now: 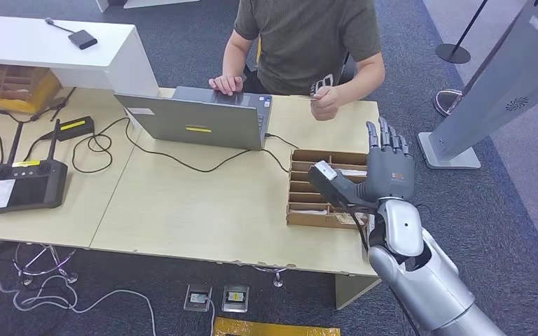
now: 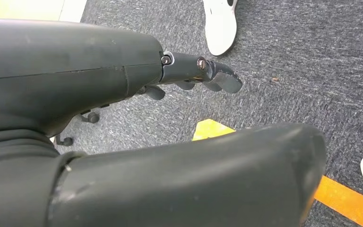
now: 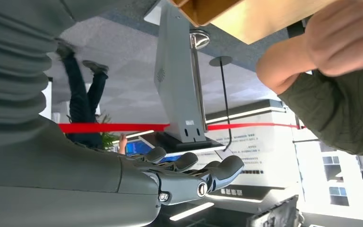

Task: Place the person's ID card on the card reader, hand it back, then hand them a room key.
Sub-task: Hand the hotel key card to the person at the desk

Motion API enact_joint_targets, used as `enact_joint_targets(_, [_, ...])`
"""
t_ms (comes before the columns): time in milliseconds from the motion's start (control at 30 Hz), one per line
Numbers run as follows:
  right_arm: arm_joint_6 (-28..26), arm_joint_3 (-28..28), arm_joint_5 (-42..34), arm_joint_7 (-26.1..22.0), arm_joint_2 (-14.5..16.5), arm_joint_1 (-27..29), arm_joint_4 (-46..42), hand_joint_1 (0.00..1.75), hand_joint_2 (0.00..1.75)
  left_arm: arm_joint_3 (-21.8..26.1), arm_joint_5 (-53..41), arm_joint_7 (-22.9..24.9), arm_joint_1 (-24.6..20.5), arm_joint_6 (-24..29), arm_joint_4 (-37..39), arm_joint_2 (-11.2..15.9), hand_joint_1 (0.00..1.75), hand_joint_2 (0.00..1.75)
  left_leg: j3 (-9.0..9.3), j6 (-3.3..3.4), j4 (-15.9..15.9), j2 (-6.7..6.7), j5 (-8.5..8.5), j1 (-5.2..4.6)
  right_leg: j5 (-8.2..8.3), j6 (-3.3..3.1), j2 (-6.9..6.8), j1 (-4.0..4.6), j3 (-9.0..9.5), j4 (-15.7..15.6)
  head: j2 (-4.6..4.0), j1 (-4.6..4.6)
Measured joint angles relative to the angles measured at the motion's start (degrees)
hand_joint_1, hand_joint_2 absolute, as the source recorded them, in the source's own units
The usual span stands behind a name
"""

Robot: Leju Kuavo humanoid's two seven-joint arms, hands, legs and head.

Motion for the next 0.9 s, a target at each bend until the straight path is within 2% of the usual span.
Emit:
enact_joint_targets(167, [0.9, -2.3, -0.7, -0.9, -1.7, 4.3, -4.9, 0.0, 0.0, 0.0, 1.5, 0.0, 0.0, -0.1, 0.0, 0.1, 0.0, 0.0, 0.0, 0.0, 0.0, 0.0, -0.01, 0.0, 0.0, 0.0, 0.01, 0.0, -0.01, 0.0, 0.0, -0.01])
enact_joint_targets(433, [6.5, -4.0, -2.0, -1.3, -3.7, 8.6, -12.1, 0.0, 0.0, 0.0, 3.1, -0.2, 0.1, 0.3, 0.0, 0.1, 0.0, 0.0, 0.03, 0.0, 0.0, 0.05, 0.0, 0.0, 0.0, 0.0, 0.07, 0.0, 0.0, 0.0, 0.0, 0.0])
enact_joint_targets(567, [8.3, -4.0, -3.5, -0.7, -5.7, 9.5, -15.6, 0.0, 1.75, 0.0, 3.9, -1.1, 0.1, 0.5, 0.0, 0.1, 0.0, 0.0, 0.03, 0.0, 0.0, 0.05, 0.0, 0.0, 0.01, 0.0, 0.06, 0.0, 0.02, 0.0, 0.0, 0.0])
enact_joint_targets(900, [6.9, -1.5, -9.0, 1.0, -10.1, 10.0, -18.7, 0.0, 1.75, 0.0, 5.7, -1.6, 0.0, 1.9, 0.0, 0.2, 0.0, 0.0, 0.0, -0.01, 0.0, 0.06, -0.03, 0.0, 0.0, 0.0, 0.09, 0.0, 0.01, 0.0, 0.0, -0.01])
